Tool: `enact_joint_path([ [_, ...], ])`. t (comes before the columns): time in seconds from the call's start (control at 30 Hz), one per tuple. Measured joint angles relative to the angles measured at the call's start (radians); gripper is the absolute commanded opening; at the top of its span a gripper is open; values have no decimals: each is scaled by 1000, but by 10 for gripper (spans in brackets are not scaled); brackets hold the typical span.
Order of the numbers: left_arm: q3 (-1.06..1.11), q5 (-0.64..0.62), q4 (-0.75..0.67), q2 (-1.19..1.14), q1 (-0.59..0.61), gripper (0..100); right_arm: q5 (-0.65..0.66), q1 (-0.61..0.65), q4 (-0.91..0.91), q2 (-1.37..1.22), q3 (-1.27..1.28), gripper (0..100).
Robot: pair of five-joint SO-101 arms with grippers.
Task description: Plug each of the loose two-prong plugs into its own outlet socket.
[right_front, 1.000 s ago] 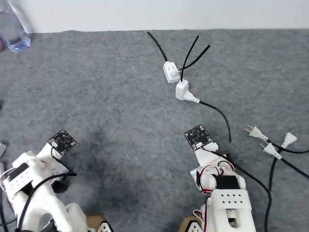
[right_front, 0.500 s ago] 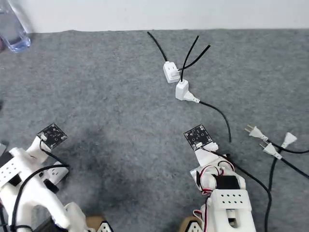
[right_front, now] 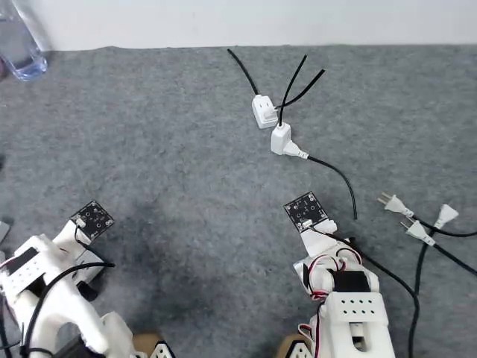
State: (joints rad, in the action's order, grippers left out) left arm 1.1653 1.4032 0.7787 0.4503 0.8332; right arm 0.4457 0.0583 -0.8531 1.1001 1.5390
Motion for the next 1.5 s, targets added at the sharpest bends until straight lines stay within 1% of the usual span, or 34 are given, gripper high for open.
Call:
enact_joint_path([
  [0.1,5,0,-2,0,0,346,0,0,0,0,0,339],
  [0.23,20,0,0,11,0,237,0,0,0,0,0,339],
  [0.3,31,0,3,14,-8,209,0,0,0,0,0,339],
  [0.7,40,-12,11,15,-32,208,0,23,0,0,0,339],
  [0.8,14,-20,86,15,-32,209,0,23,0,0,0,339],
  [0.97,-94,-18,250,0,-28,269,0,25,0,0,0,339],
  [1.03,-123,-18,270,0,-26,280,0,25,0,0,0,339],
  [1.17,-129,-18,259,0,-26,280,0,25,0,0,0,339],
  [1.5,-69,-18,80,0,-26,280,0,25,0,0,0,339],
])
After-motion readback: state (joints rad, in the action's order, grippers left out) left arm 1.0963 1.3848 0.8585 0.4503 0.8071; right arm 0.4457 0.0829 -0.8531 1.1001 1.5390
